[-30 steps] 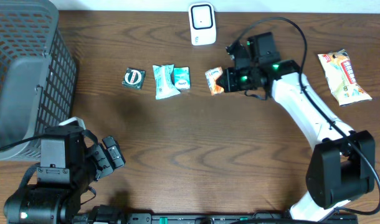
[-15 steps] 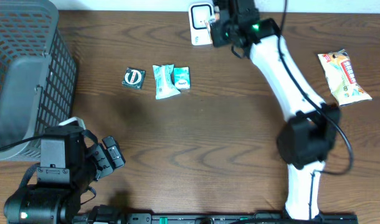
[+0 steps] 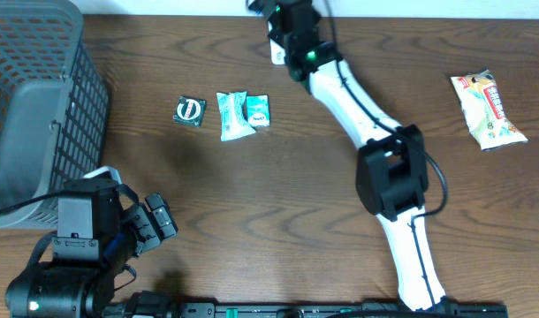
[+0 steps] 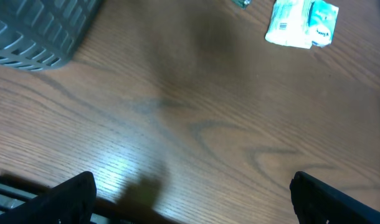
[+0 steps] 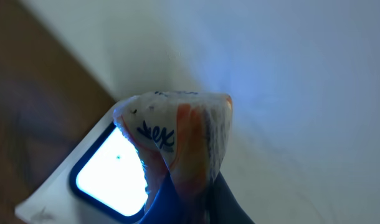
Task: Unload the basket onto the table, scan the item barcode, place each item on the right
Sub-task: 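Raise the orange pack to the scanner window with the right gripper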
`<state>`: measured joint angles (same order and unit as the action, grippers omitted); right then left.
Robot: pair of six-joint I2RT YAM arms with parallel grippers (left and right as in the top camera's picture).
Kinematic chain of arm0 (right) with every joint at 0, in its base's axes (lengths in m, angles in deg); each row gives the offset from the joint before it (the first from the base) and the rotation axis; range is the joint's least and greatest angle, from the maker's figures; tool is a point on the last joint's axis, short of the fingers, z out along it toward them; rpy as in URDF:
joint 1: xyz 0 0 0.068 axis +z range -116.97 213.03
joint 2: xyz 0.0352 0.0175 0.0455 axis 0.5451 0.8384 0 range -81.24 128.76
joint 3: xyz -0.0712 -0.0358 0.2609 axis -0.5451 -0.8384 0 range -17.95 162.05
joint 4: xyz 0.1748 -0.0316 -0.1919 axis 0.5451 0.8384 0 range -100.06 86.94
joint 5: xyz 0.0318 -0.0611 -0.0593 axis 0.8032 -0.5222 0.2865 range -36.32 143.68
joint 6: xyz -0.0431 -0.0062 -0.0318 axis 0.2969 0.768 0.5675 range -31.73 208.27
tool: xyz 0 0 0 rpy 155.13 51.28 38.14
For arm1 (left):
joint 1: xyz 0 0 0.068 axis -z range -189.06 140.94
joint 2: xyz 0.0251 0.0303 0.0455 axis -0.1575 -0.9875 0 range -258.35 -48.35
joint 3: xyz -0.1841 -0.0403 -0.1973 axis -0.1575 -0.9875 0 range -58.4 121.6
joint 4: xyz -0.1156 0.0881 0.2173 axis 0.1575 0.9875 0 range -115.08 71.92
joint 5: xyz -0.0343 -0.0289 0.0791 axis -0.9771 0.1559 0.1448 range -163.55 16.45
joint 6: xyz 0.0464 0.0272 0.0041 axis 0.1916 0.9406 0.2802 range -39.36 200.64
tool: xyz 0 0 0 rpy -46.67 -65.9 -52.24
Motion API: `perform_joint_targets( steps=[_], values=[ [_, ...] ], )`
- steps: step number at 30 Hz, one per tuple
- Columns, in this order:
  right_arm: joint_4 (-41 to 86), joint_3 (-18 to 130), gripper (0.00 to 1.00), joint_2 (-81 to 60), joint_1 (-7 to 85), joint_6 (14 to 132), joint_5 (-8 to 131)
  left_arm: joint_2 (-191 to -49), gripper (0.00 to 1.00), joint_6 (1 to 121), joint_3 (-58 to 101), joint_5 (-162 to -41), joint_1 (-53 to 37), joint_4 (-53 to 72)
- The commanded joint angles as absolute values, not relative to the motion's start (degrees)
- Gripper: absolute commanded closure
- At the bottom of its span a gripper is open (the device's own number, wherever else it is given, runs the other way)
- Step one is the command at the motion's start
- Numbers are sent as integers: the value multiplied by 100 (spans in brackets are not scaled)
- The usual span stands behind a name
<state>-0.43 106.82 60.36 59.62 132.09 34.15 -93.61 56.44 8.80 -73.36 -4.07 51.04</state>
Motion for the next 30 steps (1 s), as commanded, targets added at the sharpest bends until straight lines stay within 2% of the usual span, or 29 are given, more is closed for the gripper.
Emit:
perform_joint_targets(
  steps=[1,23,30],
  values=[
    [-70,10773,99,6353,6034,14581,3177,-9363,2,5611,884,-7306,-394,5119],
    [-347,10773,99,6363,6001,14854,2654,-9363,2,5611,884,-7306,-394,5119],
    [-216,10773,99,5944,5831,13910,2508,-9363,2,5611,884,-7306,-394,5119]
  ],
)
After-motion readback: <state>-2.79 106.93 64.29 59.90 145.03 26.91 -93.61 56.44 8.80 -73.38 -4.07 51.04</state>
